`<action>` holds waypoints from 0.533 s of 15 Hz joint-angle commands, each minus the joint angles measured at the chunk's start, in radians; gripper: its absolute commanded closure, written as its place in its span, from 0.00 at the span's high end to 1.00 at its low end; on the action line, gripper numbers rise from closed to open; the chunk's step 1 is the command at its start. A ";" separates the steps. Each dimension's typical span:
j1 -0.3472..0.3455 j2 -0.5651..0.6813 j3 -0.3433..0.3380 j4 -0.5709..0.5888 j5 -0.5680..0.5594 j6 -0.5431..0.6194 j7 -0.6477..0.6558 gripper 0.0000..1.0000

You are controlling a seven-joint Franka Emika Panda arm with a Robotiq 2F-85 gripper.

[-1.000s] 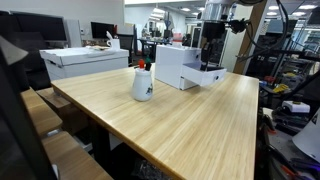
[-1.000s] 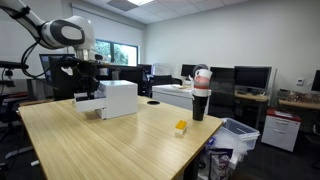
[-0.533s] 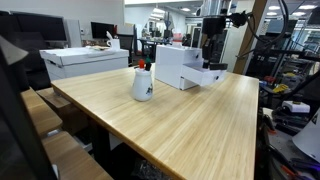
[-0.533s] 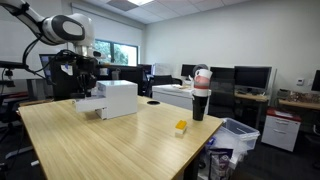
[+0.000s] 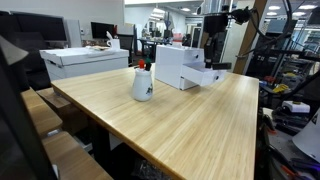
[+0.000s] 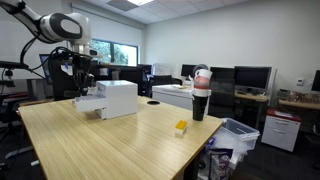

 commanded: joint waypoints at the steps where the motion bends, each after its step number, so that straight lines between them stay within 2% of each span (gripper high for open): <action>1: 0.010 -0.040 0.013 -0.010 -0.016 -0.043 0.045 0.07; 8: 0.030 -0.078 0.027 -0.015 0.010 -0.046 0.037 0.07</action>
